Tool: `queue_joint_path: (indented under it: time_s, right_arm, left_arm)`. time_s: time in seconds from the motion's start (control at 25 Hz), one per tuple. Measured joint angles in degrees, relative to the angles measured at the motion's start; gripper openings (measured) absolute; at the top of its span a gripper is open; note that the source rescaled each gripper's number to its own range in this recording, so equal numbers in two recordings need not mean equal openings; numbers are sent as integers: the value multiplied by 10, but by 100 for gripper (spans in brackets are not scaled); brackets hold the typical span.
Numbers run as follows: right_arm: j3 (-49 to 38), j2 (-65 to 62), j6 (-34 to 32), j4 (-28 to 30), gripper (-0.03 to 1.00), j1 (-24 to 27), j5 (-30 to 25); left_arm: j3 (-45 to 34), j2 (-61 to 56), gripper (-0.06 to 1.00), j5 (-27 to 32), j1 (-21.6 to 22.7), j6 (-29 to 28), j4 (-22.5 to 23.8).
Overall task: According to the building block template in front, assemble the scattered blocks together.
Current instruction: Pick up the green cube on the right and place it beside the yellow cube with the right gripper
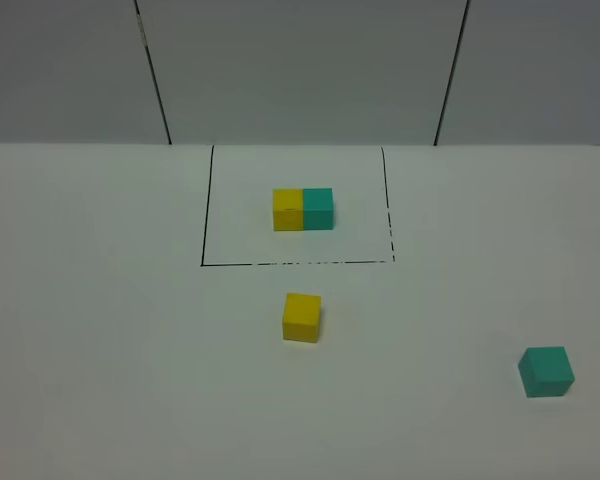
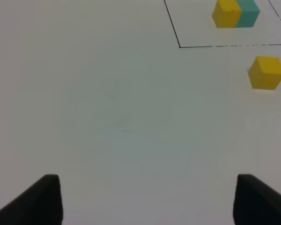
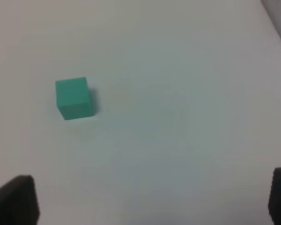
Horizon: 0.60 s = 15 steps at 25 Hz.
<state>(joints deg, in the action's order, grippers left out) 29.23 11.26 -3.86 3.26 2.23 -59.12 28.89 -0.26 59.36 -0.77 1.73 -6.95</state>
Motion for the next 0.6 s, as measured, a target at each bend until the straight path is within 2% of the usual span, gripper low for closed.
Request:
queue_joint_path:
  time_s: [0.32, 0.44, 0.6]
  right_arm:
    - [44, 270, 81, -58, 100, 0, 111]
    - [60, 380, 92, -85, 100, 0, 157]
    - [98, 530, 102, -121, 100, 0, 175]
  left_arm:
    - [0, 0, 66, 0, 0, -1, 0]
    - [0, 0, 66, 0, 0, -1, 0]
    - [0, 0, 66, 0, 0, -1, 0]
